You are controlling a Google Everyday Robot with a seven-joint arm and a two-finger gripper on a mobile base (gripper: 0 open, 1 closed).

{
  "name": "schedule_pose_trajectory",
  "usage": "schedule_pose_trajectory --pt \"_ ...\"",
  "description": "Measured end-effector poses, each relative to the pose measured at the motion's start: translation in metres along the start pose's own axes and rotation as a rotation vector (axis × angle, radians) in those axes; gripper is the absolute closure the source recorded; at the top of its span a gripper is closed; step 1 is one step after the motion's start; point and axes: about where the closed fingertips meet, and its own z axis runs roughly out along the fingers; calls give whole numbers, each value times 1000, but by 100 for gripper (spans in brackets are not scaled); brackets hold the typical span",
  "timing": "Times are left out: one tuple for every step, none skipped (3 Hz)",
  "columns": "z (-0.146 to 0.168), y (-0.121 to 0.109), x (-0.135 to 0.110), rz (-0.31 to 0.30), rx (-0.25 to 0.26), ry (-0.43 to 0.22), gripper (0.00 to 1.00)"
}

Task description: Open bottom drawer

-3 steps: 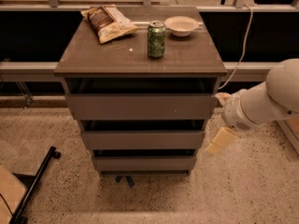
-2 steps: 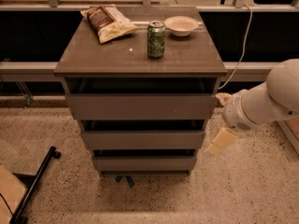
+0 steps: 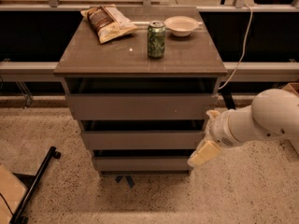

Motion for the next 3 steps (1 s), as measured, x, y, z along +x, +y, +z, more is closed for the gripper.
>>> schedule_pose_trajectory --pt "47 5 14 37 -19 -39 0" --pt "106 12 40 102 -55 -60 0" --pt "106 12 40 102 -55 -60 0"
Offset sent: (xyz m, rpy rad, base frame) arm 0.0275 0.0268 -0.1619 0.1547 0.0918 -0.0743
